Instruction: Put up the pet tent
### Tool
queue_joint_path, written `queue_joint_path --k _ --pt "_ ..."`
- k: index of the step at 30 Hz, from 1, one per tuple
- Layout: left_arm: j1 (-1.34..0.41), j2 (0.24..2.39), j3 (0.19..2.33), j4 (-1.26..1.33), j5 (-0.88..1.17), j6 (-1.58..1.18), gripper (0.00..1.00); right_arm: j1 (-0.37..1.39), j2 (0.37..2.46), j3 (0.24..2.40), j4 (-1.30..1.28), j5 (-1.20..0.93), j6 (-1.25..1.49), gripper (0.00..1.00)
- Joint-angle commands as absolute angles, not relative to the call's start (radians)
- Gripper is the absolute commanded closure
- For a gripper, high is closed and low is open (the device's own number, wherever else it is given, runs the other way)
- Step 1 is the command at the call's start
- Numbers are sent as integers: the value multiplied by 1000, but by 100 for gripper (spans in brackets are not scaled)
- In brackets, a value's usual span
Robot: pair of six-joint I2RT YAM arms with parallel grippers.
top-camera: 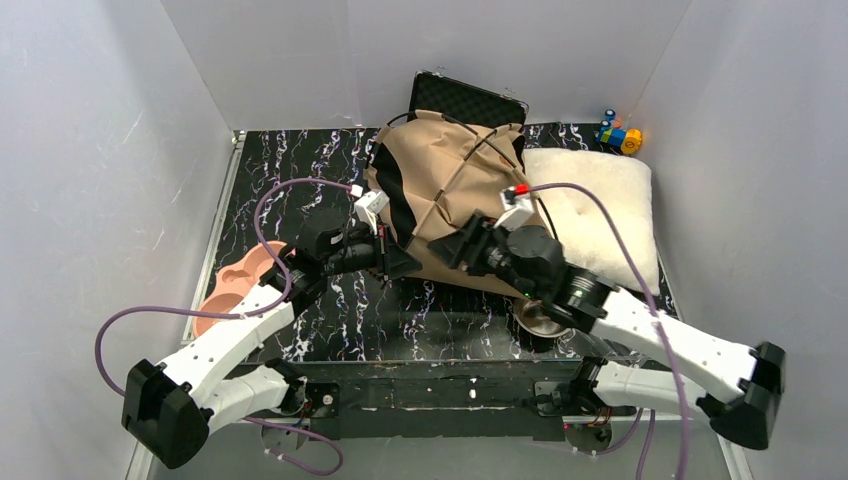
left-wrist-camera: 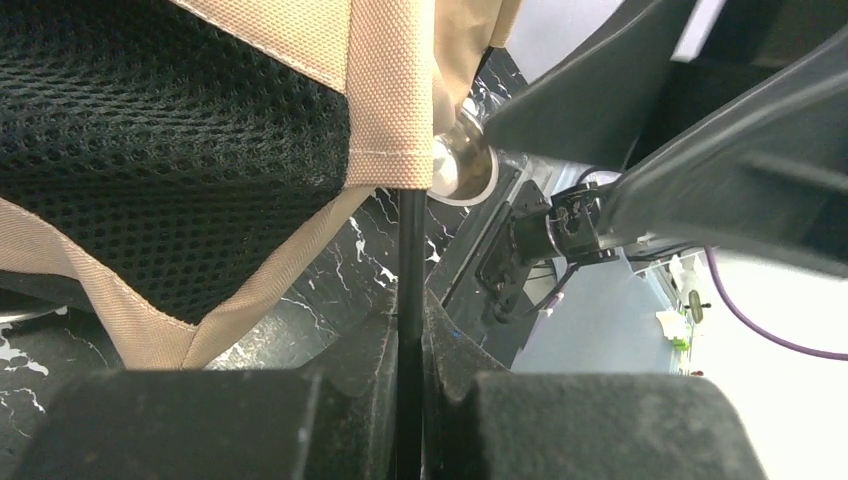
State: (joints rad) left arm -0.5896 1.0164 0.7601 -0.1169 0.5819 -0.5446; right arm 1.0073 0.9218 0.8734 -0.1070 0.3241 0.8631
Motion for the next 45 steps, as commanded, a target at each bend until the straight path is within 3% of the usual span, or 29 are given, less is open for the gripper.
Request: queue_joint_path --k 1,3,7,25,28,30,36,39,41,45 --pt "-598 1020 735 -78 543 -525 100 1008 1036 889 154 173 1051 35" --pt "-598 1018 728 -78 542 -517 100 1016 1081 896 173 177 1073 44" --pt "-598 1011 721 -78 536 -507 100 1019 1114 857 264 209 1120 49" --pt "-601 983 707 -72 516 -455 100 1057 1203 900 187 360 1202 58" --pt "-601 996 724 -93 530 -446 100 1057 1199 905 178 365 1190 64" --pt "-601 993 734 -121 532 -432 99 1057 1192 906 171 368 1177 75" --pt "-601 943 763 -195 561 -384 60 1048 1165 928 109 423 1112 99" --pt "-601 908 775 -277 557 -353 33 1046 1152 941 89 451 1077 99" --pt "-601 884 771 -315 550 -343 25 1046 1144 953 67 474 1052 99" --pt "-601 838 752 -344 559 -362 25 1046 1128 974 6 522 1014 99"
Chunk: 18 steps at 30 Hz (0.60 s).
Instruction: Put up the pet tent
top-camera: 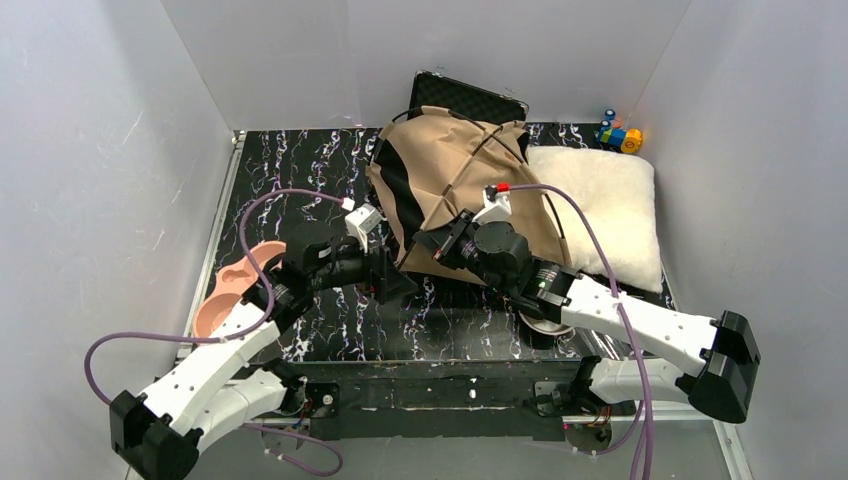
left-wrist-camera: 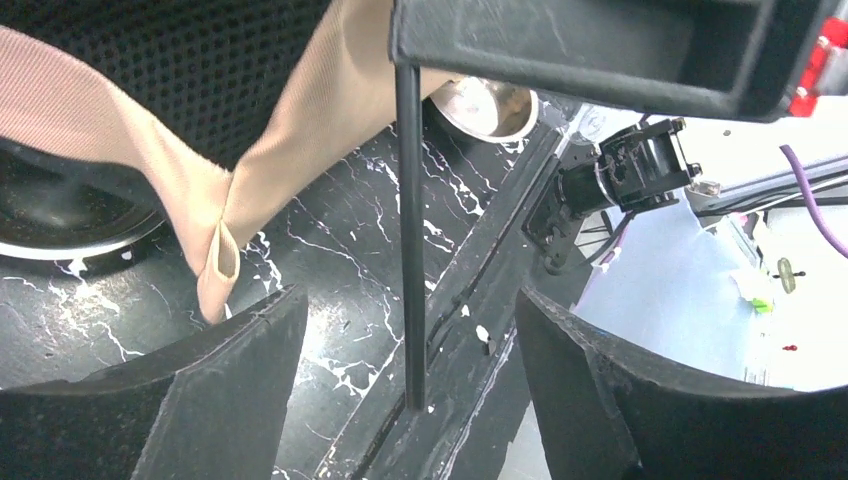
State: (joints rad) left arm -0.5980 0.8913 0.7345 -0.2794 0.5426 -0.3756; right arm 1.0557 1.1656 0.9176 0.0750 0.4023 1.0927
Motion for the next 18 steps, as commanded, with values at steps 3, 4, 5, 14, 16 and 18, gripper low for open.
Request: queue_joint_path --k 3,4,5,14,16,18 --pt "-601 811 745 -341 581 -387 27 1047 1113 975 -28 548 993 99" --pt "-601 809 745 -339 582 -393 30 1047 1109 974 -35 552 989 99" --pt "-601 809 745 -334 583 -397 33 1046 1104 972 -38 557 985 99" --pt "-602 922 776 -287 629 -406 48 1046 1084 969 -54 565 967 99" --pt "-603 944 783 -270 637 -409 56 1046 1081 970 -58 569 966 99" --pt "-603 958 786 -254 645 -414 62 1046 1078 967 -60 571 965 99"
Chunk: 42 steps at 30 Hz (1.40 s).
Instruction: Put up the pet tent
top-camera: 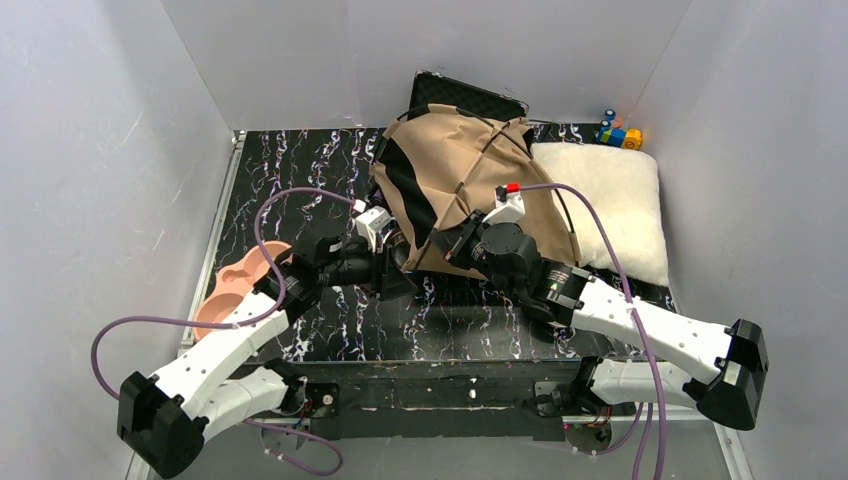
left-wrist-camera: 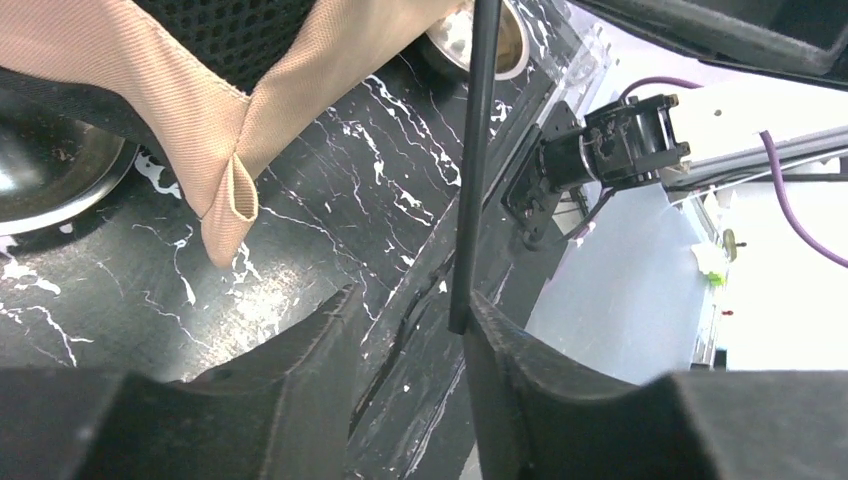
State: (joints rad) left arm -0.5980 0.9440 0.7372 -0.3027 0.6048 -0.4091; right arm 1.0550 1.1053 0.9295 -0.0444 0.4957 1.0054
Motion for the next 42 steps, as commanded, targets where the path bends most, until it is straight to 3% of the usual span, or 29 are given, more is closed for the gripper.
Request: queue_joint_path --k 1,5,8,10,13,17,20,35,42 --pt "-602 961 786 -243 647 -417 65 1046 1077 965 -62 571 964 99" --pt "-604 978 779 -197 664 -440 82 1046 1073 964 -72 575 957 99" --pt "-604 1000 773 -167 682 -454 100 1046 1067 964 -85 577 953 99" --pt "-604 1009 770 -155 676 -459 100 1047 1061 964 -93 573 945 98" --pt "-604 1012 758 -122 659 -469 100 1046 1045 961 -106 556 941 83" --pt "-604 1020 747 -50 634 -488 100 1047 1026 934 -107 509 960 53" --pt "-606 1044 744 -12 623 -493 100 1048 1030 915 -110 481 984 46" --pt "-612 1102 738 46 634 -491 100 1058 1107 886 28 355 1023 50" --pt "-616 1097 734 48 632 -484 100 1057 1131 916 20 365 1019 59"
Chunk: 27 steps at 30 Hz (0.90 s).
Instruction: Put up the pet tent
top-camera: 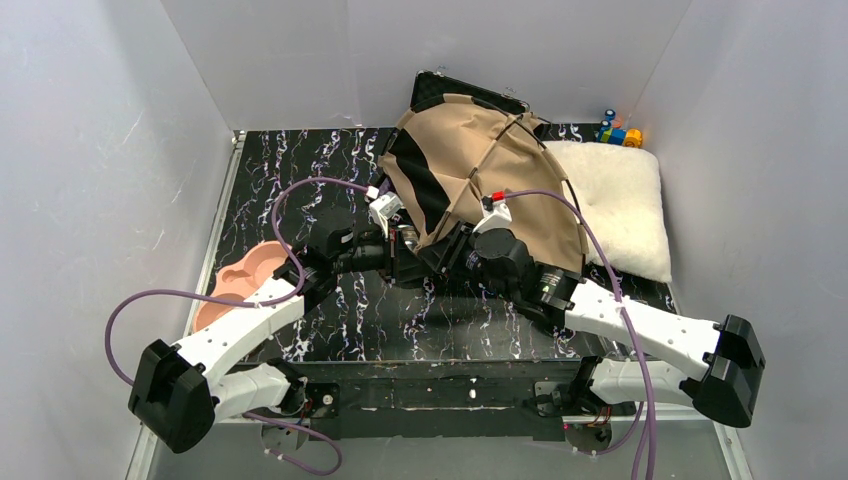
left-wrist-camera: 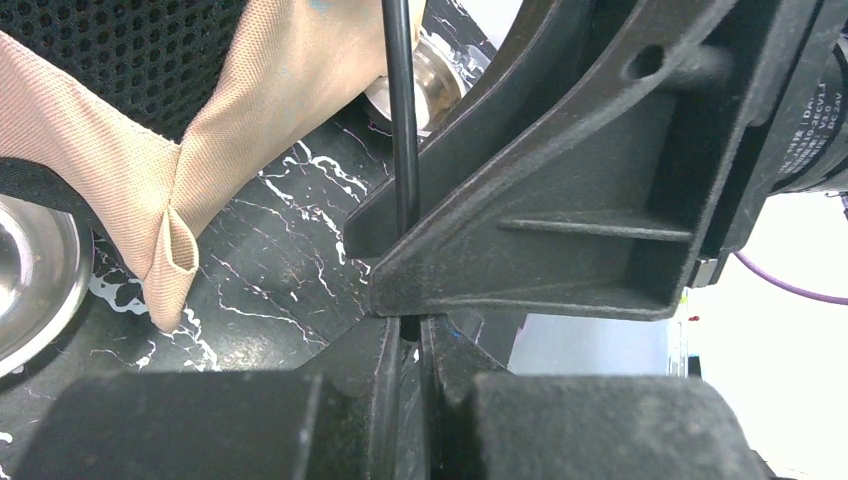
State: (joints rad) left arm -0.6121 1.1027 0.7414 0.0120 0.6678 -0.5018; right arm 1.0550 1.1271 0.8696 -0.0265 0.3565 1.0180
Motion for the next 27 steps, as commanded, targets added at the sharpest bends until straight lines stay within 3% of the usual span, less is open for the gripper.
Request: queue_joint_path --k 1,5,9,10,12,13,15,22,27 --pt "-616 1095 731 48 630 -482 100 1057 1131 918 21 371 1018 60" --pt "-621 1093 725 48 630 -475 100 1054 1129 923 20 389 1009 70" --pt "-627 1083 719 31 613 -462 99 1052 1134 939 5 415 990 90" --pt "-626 1076 721 17 602 -452 82 1053 1132 940 2 426 991 96" --pt "-627 1055 736 -49 560 -421 35 1052 1124 935 2 448 993 99" --pt "-627 1035 737 -80 520 -410 21 1052 1119 933 2 458 994 99" --pt "-627 978 715 -101 420 -397 3 1051 1108 932 2 477 994 99" --pt "-626 784 597 -84 162 -376 2 1049 1086 932 -28 503 986 99" --pt "-626 798 541 -9 54 -321 3 1050 1065 921 -22 504 995 99"
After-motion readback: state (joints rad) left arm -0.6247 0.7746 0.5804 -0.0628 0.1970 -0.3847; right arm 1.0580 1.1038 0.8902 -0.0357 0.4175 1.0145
